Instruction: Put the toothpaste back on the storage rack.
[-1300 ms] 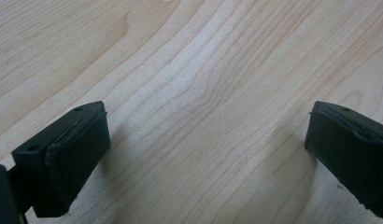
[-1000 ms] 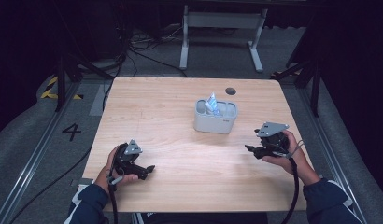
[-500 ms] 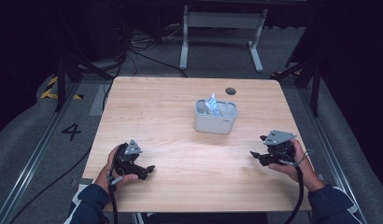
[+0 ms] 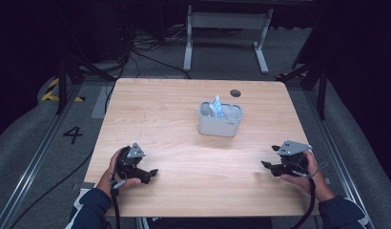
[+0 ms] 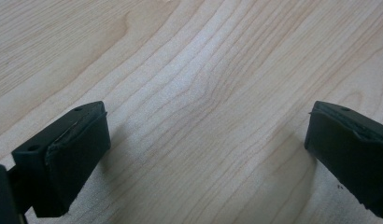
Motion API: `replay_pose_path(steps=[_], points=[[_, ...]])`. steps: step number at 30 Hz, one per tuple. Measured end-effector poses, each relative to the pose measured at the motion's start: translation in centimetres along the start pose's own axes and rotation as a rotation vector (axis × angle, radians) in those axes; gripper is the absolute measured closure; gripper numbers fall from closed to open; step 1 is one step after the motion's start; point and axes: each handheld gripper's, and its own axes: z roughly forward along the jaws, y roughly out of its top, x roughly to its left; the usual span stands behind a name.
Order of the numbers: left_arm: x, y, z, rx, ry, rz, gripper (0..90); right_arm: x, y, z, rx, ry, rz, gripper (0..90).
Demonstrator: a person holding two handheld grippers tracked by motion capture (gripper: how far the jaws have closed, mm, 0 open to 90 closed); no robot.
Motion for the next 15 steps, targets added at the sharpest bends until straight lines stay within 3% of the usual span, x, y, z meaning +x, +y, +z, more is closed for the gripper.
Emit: replay_pose_path(steps=[15], points=[[0.0,0.0,0.0,0.002,0.000,-0.002,0.5,-0.4,-4.0,-0.4,0.001,0.029,0.140,26.9]])
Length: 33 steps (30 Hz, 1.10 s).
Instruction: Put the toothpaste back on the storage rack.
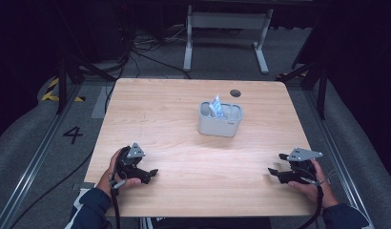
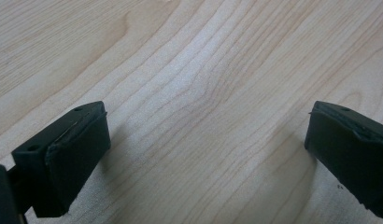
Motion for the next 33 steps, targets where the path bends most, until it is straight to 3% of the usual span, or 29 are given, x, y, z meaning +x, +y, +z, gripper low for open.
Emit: replay_pose_path(steps=[2,11,33], points=[[0.0,0.0,0.0,0.001,0.000,0.000,0.5,0.0,-0.6,0.0,0.012,0.001,0.007,26.5],[0.0,0.0,0.0,0.000,0.002,0.000,0.5,-0.8,-2.8,-0.6,-0.038,0.021,0.126,25.3],[-0.2,-0.1,-0.1,-0.002,0.021,-0.018,0.5,-1.2,-2.4,0.1,-0.026,0.018,0.116,19.2]])
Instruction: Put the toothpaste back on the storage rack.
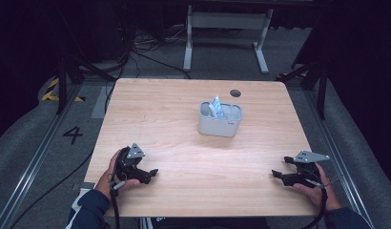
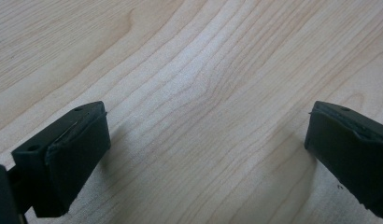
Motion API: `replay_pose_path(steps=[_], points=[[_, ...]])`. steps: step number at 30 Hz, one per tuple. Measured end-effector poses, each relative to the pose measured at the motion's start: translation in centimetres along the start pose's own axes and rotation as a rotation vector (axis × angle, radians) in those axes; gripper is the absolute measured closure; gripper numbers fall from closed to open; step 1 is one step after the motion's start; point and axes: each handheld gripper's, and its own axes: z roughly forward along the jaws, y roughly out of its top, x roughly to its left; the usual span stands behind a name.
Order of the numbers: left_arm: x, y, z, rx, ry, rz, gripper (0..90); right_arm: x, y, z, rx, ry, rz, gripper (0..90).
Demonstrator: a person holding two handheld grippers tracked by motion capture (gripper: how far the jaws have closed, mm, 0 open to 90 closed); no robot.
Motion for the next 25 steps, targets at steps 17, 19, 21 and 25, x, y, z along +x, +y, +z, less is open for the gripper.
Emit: replay_pose_path(steps=[17,19,21,25], points=[[0.01,0.01,0.01,0.000,-0.001,0.000,0.5,-0.06,0.00,0.01,0.000,0.002,0.000,19.1],[0.01,0.01,0.01,0.000,-0.001,-0.001,0.5,-0.06,0.00,0.01,0.000,0.002,0.000,19.1],[0.00,0.01,0.01,0.000,-0.001,0.000,0.5,-0.05,0.01,0.03,0.000,0.001,0.003,18.6],[0.00,0.01,0.01,0.000,-0.001,-0.001,0.5,-0.10,0.01,0.02,0.003,-0.004,0.006,18.3]])
